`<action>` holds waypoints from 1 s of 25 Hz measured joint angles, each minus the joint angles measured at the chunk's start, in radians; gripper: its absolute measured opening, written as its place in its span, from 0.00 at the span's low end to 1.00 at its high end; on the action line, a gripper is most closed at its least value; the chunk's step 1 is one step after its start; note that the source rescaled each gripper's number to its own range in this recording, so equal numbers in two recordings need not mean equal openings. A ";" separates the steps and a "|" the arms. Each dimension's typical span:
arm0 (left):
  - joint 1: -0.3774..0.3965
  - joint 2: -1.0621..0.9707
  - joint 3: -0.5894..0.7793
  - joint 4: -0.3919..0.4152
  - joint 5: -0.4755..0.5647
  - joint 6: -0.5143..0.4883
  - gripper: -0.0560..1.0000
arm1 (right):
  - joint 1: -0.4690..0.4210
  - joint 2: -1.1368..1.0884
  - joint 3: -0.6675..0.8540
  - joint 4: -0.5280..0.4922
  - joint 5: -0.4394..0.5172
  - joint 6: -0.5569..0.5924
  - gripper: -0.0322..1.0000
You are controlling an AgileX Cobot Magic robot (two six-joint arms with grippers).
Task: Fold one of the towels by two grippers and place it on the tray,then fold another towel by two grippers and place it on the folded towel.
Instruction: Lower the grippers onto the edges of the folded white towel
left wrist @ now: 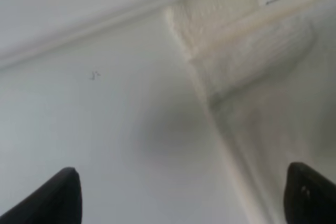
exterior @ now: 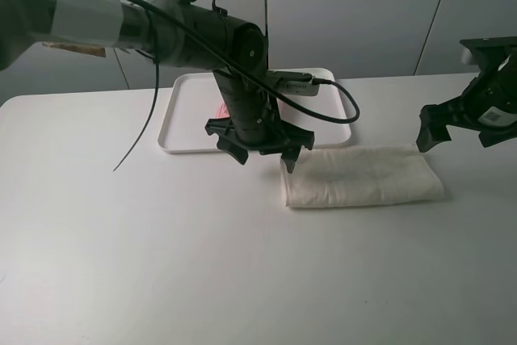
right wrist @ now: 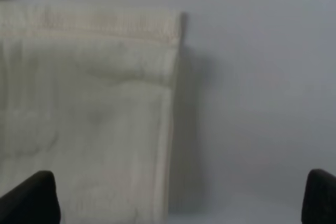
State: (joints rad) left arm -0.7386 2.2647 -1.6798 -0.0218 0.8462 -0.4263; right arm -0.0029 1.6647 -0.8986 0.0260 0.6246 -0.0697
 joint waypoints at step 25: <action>0.000 0.191 -0.269 0.012 0.274 -0.094 1.00 | 0.000 0.052 -0.002 0.018 0.049 0.008 1.00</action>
State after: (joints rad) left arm -0.7386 2.4552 -1.9486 -0.0095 1.1198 -0.5199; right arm -0.0029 1.7168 -0.9008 0.0438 0.6737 -0.0615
